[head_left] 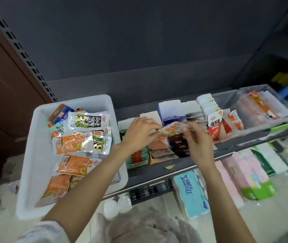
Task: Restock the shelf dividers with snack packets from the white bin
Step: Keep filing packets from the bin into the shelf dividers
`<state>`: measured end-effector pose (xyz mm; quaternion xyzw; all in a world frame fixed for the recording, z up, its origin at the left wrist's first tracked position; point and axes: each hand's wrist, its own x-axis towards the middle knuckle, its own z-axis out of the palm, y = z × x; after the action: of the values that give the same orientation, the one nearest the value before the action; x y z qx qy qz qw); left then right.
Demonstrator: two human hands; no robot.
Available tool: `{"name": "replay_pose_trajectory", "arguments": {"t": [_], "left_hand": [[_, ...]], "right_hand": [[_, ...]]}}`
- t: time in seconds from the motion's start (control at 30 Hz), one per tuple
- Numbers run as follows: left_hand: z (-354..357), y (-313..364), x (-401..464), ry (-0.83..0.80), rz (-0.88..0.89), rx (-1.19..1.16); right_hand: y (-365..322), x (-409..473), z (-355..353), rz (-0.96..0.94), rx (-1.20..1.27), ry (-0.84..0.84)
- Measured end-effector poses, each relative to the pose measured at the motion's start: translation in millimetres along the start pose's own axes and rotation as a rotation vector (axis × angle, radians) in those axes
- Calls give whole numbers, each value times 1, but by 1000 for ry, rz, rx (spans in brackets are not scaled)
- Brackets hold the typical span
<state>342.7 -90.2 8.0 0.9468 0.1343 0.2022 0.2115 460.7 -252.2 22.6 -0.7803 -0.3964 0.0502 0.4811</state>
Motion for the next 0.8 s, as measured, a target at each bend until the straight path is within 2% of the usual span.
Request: {"name": "replay_pose_trajectory", "arguments": {"t": [0.2, 0.3, 0.37, 0.47, 0.57, 0.63, 0.73, 0.8], "left_hand": [[12, -3, -12, -143, 3, 120], [12, -6, -27, -177, 6, 148], [5, -9, -42, -72, 56, 137], [-17, -13, -70, 204, 43, 27], [-46, -22, -107, 465, -163, 43], [-61, -39, -135, 477, -377, 87], [-72, -76, -174, 202, -769, 168], [-74, -98, -192, 19, -971, 179]], "right_hand": [[18, -6, 16, -268, -484, -231], [19, -7, 23, -339, -661, -324], [14, -4, 25, -341, -667, -353], [-9, 1, 26, -334, -509, -295], [-46, 3, 38, -323, -259, -327], [-72, 0, 61, -336, -106, -426], [-97, -13, 118, -347, -55, -665], [-101, -23, 163, -330, -189, -858]]}}
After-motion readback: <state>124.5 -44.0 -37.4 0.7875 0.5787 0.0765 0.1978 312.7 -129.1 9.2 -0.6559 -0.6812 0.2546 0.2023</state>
